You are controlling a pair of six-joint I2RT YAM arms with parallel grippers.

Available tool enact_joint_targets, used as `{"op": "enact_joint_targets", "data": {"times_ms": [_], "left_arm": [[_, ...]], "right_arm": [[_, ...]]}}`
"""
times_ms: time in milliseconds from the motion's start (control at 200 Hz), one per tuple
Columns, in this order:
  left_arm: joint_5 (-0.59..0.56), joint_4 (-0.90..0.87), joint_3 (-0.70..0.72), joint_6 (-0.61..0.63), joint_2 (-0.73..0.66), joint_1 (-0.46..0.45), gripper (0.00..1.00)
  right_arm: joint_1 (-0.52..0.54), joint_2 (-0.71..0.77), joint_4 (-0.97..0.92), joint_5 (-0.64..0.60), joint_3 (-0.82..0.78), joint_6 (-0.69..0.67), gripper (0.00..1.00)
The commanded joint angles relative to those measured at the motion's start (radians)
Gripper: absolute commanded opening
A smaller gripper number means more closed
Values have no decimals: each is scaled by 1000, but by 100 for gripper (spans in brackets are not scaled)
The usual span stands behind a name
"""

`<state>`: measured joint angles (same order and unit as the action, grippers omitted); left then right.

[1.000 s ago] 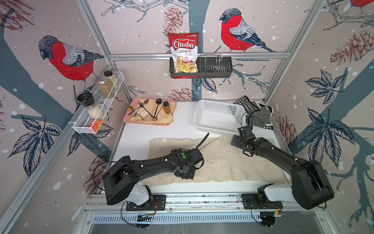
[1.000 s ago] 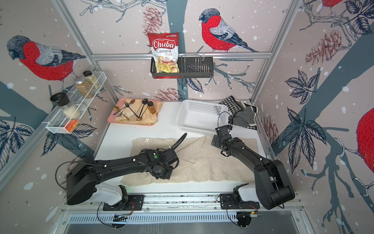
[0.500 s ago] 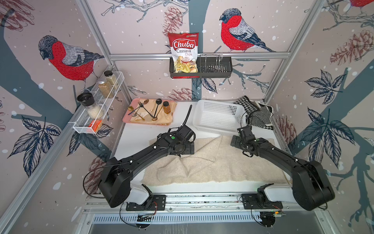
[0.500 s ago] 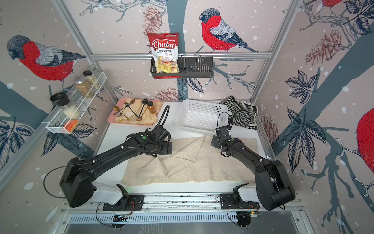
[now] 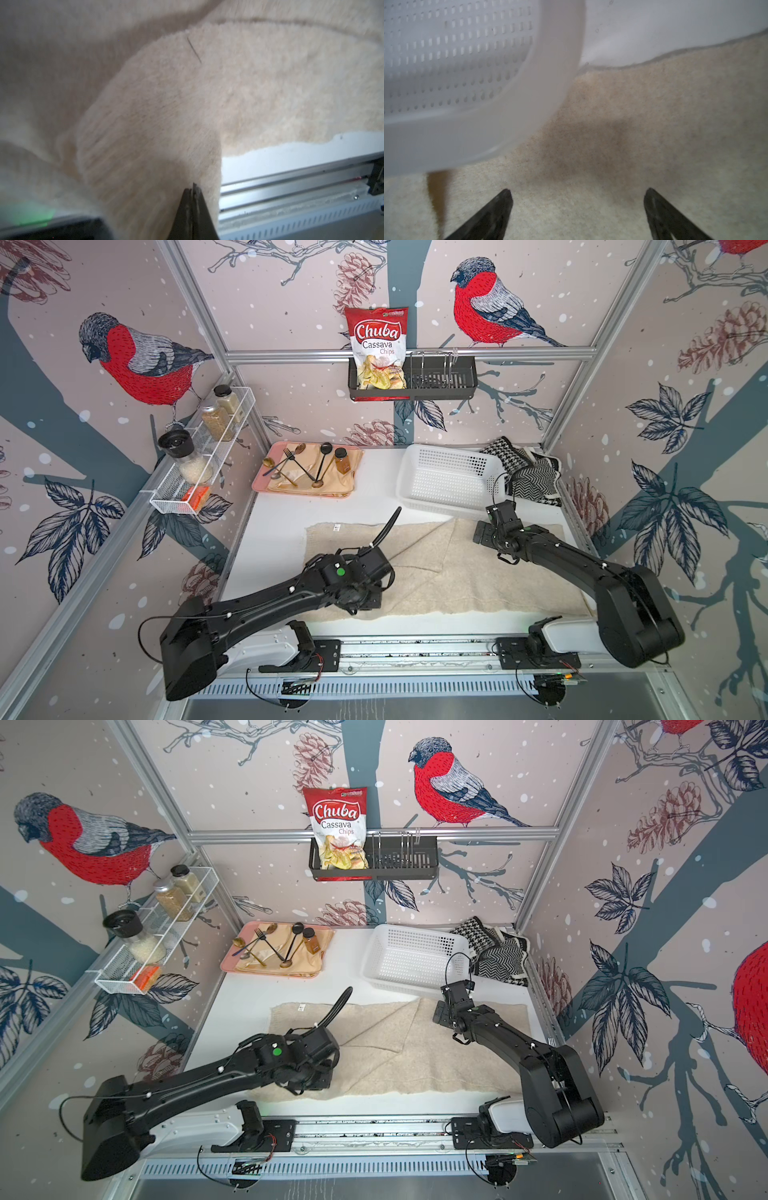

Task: Roll up the scarf and place it into the basket
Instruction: Flatten out the scarf at the center of the board.

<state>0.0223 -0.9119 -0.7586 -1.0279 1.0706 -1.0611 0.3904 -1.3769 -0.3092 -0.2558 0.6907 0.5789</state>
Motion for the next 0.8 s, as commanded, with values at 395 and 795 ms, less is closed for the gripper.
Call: {"op": "enact_joint_targets", "data": {"times_ms": [395, 795], "left_arm": [[-197, -15, -228, 131, 122, 217, 98], [-84, 85, 31, 11, 135, 258, 93]], "right_arm": [[11, 22, 10, -7, 5, -6, 100], [-4, 11, 10, -3, 8, -16, 100]]}}
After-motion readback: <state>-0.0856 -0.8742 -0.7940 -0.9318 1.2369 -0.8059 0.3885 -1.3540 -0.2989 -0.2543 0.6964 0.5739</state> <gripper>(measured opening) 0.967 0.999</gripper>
